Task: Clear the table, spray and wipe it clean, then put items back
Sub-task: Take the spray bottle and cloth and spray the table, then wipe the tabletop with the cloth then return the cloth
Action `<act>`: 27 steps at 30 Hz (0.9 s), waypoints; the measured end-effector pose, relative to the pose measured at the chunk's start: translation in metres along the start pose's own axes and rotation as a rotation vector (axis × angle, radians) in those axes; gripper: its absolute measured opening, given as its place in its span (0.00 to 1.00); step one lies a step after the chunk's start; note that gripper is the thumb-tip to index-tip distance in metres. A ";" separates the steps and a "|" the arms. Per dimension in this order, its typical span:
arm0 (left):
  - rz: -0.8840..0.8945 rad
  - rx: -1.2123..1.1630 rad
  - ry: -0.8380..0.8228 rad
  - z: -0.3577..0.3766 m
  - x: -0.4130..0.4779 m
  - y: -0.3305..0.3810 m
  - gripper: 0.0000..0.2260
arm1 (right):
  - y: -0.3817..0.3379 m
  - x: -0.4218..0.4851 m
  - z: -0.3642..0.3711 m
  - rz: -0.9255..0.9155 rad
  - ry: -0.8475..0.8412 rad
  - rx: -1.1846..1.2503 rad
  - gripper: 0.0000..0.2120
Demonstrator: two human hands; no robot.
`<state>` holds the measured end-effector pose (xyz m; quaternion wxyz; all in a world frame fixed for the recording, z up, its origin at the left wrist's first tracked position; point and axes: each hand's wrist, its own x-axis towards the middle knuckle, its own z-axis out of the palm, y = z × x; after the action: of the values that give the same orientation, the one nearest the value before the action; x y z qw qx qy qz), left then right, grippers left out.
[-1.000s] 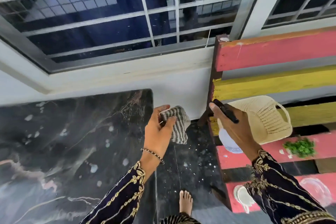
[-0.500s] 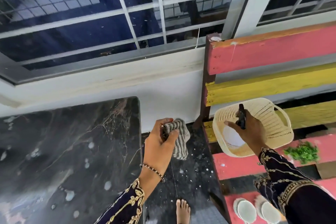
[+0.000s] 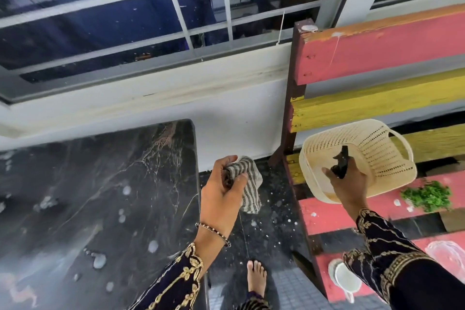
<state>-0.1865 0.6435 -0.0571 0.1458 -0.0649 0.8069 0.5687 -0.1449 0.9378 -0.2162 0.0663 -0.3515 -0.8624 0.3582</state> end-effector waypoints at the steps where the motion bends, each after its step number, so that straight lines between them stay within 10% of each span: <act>1: 0.020 0.004 -0.004 -0.002 -0.003 0.001 0.13 | -0.003 -0.003 -0.003 0.021 0.006 0.002 0.20; 10: 0.125 -0.041 -0.018 -0.044 -0.047 0.012 0.11 | -0.047 -0.052 -0.037 0.042 0.087 -0.019 0.21; 27: -0.037 -0.708 0.058 -0.265 -0.220 0.012 0.13 | -0.286 -0.396 -0.042 -0.633 -0.337 0.263 0.16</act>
<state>-0.0234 0.3863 0.1038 0.1017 -0.1422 0.5623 0.8082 0.0051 0.5607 0.0589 0.0755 0.0077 -0.8738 0.4804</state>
